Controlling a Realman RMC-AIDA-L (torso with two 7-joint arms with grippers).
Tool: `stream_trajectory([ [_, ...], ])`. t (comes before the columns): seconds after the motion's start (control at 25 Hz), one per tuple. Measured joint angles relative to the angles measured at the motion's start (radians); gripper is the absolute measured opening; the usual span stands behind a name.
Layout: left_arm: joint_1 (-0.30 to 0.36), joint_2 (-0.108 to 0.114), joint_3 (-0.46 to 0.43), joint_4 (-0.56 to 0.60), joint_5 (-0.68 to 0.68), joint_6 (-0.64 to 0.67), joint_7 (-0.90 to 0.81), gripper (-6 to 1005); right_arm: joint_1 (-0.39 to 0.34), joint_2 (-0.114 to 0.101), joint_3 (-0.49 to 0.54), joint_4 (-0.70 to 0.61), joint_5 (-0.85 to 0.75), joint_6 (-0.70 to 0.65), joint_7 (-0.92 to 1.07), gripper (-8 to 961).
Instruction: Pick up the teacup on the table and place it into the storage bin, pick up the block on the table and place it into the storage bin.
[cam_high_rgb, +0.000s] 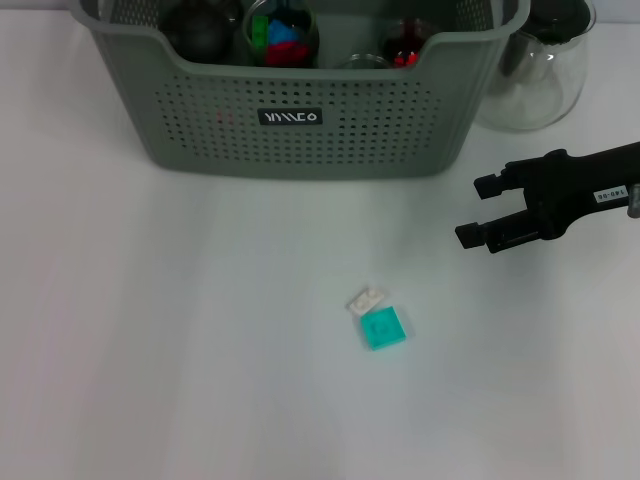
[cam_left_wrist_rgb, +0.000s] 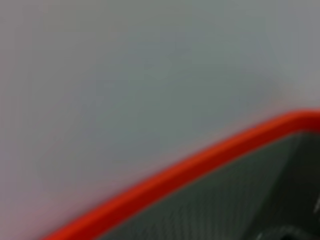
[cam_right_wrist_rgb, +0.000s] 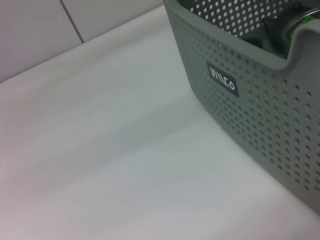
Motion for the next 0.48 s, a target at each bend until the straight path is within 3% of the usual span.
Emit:
stream_trajectory([
  [0.12,0.004,-0.010,-0.008,-0.028,0.038,-0.014,-0.017,413,0.000,-0.004,0.001,0.000,0.002,0.001,0.001,922],
  [0.36,0.056,-0.048,-0.003,0.085,0.048,0.051,-0.017,413,0.000,-0.005,0.001,0.000,0.003,0.008,0.002,923],
  [0.48,0.076,-0.061,-0.003,0.138,0.049,0.071,-0.015,487,0.000,-0.005,0.001,0.000,0.003,0.008,0.002,923],
])
